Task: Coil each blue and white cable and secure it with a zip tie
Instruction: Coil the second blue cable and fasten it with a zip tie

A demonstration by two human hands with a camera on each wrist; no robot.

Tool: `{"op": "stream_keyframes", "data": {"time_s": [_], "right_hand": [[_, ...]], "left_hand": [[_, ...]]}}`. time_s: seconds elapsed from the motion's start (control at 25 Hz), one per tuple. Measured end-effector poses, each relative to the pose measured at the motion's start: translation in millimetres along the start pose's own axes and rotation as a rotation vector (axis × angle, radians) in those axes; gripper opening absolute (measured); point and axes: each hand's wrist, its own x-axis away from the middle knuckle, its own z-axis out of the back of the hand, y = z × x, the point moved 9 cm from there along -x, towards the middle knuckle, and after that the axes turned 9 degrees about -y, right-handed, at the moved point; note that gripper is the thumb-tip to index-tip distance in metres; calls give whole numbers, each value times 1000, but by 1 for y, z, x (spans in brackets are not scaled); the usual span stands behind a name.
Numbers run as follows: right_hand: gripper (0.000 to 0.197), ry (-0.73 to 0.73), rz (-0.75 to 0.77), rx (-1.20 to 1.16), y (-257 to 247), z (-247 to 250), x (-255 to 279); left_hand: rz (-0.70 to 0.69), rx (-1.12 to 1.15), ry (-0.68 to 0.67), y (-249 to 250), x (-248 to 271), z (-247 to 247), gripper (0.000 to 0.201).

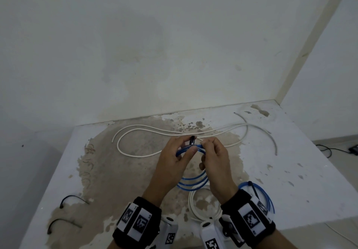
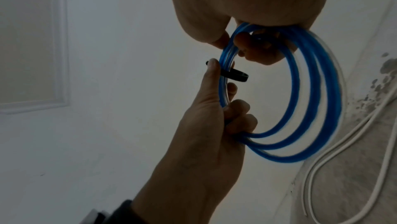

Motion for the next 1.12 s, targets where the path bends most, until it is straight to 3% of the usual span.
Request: {"op": "stream_keyframes", "data": {"time_s": [0.4,0.64,0.92,1.12], "right_hand": [[19,20,129,50,-15,12,0],[23,-19,80,4,-12,6,-2],[24,-56,136,-6,-21,0,0],[8,-125,217,104,-26,-7,4]], "left_hand": [[-87,-60,8,18,0,-4,33],[-151,-383,63,30,-1,5,43],[-70,-2,19,6,-1,-2,33],[-91,-28,-12,9,0,-2,24]]}}
